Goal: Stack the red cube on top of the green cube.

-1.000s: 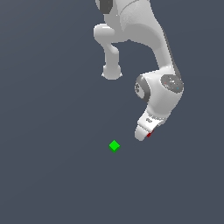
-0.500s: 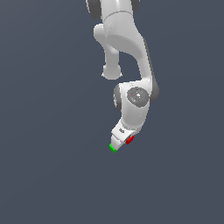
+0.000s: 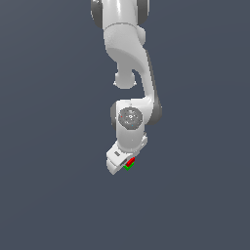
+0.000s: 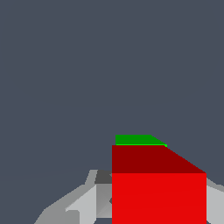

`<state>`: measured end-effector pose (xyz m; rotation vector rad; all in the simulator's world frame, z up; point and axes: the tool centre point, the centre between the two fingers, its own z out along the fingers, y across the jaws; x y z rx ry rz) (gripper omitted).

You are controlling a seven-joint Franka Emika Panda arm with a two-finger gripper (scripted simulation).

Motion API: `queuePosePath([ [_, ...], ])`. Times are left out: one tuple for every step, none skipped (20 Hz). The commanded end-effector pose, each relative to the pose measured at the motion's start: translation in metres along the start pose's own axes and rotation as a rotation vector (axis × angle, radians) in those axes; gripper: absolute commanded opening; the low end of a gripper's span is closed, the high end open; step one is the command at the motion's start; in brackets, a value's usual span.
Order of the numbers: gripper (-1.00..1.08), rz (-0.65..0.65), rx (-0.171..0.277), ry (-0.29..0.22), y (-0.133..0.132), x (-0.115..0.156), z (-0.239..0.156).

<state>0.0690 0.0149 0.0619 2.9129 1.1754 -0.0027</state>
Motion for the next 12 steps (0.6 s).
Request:
queuePosePath([
  [-1.00, -0.002, -0.001, 0.001, 0.0036, -0.0002, 0.0005],
  [-1.00, -0.002, -0.001, 0.001, 0.0038, -0.0003, 0.0006],
  [1.00, -0.002, -0.001, 0.001, 0.0038, -0.0003, 0.0006],
  [1.00, -0.002, -0.001, 0.001, 0.0038, -0.0003, 0.0006],
  [1.00, -0.002, -0.001, 0.001, 0.0038, -0.0003, 0.0006],
  [1.00, -0.002, -0.001, 0.001, 0.0038, -0.0003, 0.0006],
  [1.00, -0.002, -0.001, 0.001, 0.0038, -0.0003, 0.0006],
  [1.00, -0.002, -0.001, 0.001, 0.0038, -0.0003, 0.0006],
  [1.00, -0.002, -0.001, 0.001, 0.0038, -0.0003, 0.0006],
  [1.00, -0.002, -0.001, 0.001, 0.0038, -0.0003, 0.0006],
  [1.00, -0.002, -0.001, 0.001, 0.0038, -0.0003, 0.0006],
  [1.00, -0.002, -0.001, 0.001, 0.0038, -0.0003, 0.0006],
])
